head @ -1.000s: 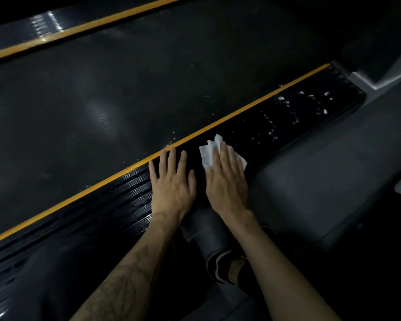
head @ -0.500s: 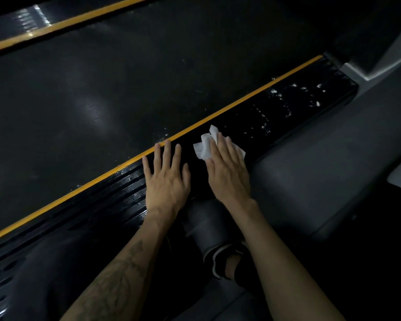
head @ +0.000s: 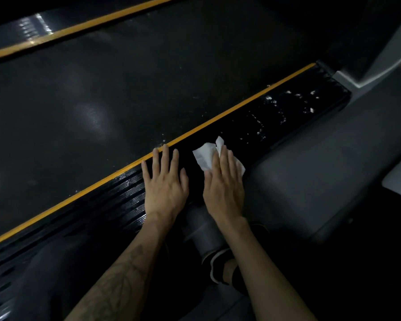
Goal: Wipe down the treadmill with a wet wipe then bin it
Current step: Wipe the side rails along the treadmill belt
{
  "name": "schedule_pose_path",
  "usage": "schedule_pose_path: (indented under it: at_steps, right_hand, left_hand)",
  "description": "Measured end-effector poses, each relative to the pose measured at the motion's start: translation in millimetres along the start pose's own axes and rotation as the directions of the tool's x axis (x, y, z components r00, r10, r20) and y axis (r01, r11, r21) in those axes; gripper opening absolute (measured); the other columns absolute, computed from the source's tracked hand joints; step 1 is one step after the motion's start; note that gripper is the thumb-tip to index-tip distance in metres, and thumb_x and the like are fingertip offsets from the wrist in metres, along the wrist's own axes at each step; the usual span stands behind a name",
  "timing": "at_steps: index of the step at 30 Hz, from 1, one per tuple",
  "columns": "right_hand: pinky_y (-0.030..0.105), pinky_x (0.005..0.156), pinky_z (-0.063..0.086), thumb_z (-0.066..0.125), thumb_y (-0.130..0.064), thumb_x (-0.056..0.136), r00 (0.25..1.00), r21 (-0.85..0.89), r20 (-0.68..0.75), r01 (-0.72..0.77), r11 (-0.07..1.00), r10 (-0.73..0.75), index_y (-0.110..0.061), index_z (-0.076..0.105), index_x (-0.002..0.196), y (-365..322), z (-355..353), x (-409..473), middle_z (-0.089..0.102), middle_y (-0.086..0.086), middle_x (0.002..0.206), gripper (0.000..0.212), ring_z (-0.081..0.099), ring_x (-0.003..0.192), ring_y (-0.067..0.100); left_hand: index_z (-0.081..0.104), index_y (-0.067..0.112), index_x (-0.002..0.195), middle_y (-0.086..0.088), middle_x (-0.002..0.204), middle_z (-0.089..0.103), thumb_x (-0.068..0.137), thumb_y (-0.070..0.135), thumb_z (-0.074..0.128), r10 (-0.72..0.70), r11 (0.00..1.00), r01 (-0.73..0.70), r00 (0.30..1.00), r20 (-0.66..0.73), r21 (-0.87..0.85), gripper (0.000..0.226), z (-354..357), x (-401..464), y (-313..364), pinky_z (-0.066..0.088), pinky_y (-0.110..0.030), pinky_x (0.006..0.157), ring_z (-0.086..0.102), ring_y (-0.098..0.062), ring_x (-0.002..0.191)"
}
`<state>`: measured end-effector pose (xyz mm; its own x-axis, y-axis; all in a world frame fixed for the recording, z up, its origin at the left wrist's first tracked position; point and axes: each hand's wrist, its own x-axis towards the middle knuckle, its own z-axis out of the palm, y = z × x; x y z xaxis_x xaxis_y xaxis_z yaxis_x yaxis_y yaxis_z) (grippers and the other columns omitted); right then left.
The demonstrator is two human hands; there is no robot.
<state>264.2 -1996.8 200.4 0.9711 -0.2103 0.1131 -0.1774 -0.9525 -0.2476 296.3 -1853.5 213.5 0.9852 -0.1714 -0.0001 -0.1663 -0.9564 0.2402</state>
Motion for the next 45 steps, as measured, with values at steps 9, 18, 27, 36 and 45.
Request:
schedule_pose_path:
  at_steps: [9, 18, 27, 36, 45]
  right_hand:
    - [0.045, 0.119, 0.039, 0.040, -0.021, 0.107, 0.992, 0.190, -0.069, 0.114, 0.975, -0.102, -0.014, 0.029, 0.160, 3.2, -8.5, 12.9, 0.015, 0.015, 0.169, 0.055, 0.023, 0.155, 0.031]
    - [0.045, 0.106, 0.052, 0.056, -0.004, 0.100, 0.961, 0.345, -0.182, 0.262, 0.901, -0.209, -0.013, 0.035, 0.154, 20.3, -1.6, 2.4, 0.028, 0.013, 0.165, 0.058, 0.035, 0.150, 0.031]
    - [0.053, 0.116, 0.039, 0.040, -0.003, 0.102, 0.892, 0.130, -0.203, 0.433, 0.892, -0.403, -0.004, 0.051, 0.148, 27.9, 7.0, 4.2, 0.047, 0.011, 0.156, 0.047, 0.038, 0.149, 0.027]
    - [0.049, 0.123, 0.030, 0.032, -0.034, 0.111, 0.965, 0.052, -0.160, 0.219, 0.974, -0.208, -0.001, 0.040, 0.154, 35.9, -2.2, -4.4, 0.035, 0.015, 0.163, 0.055, 0.027, 0.154, 0.028]
    - [0.050, 0.122, 0.032, 0.033, -0.036, 0.110, 0.975, 0.024, -0.148, 0.170, 0.985, -0.164, -0.002, 0.044, 0.152, 32.5, -3.3, 12.2, 0.039, 0.016, 0.161, 0.056, 0.031, 0.152, 0.029]
  left_hand:
    - [0.024, 0.018, 0.163, -0.007, 0.172, 0.009, 0.105, 0.046, 0.013, 0.001, 1.000, 0.000, 0.999, -0.033, 0.021, 0.065, 3.3, 1.3, 0.9, 0.001, -0.055, 0.128, -0.005, -0.025, 0.159]
    - [0.024, 0.018, 0.163, -0.007, 0.172, 0.008, 0.106, 0.046, 0.014, 0.004, 1.000, -0.004, 1.000, -0.026, 0.009, 0.064, 4.3, 2.5, 0.4, 0.002, -0.055, 0.128, -0.006, -0.025, 0.159]
    - [0.025, 0.018, 0.162, -0.008, 0.172, 0.010, 0.104, 0.047, 0.011, 0.006, 1.000, -0.006, 1.000, -0.027, -0.001, 0.067, 2.4, 3.0, 1.9, 0.001, -0.055, 0.128, -0.004, -0.025, 0.159]
    - [0.022, 0.018, 0.163, -0.008, 0.173, 0.008, 0.105, 0.046, 0.012, 0.001, 1.000, 0.000, 1.000, -0.016, 0.007, 0.066, 1.8, 3.1, 2.7, 0.001, -0.055, 0.128, -0.005, -0.025, 0.159]
    - [0.022, 0.016, 0.163, -0.008, 0.173, 0.007, 0.104, 0.045, 0.010, 0.001, 1.000, -0.001, 1.000, -0.009, 0.004, 0.067, 0.9, 3.4, 4.2, 0.001, -0.055, 0.128, -0.005, -0.026, 0.159]
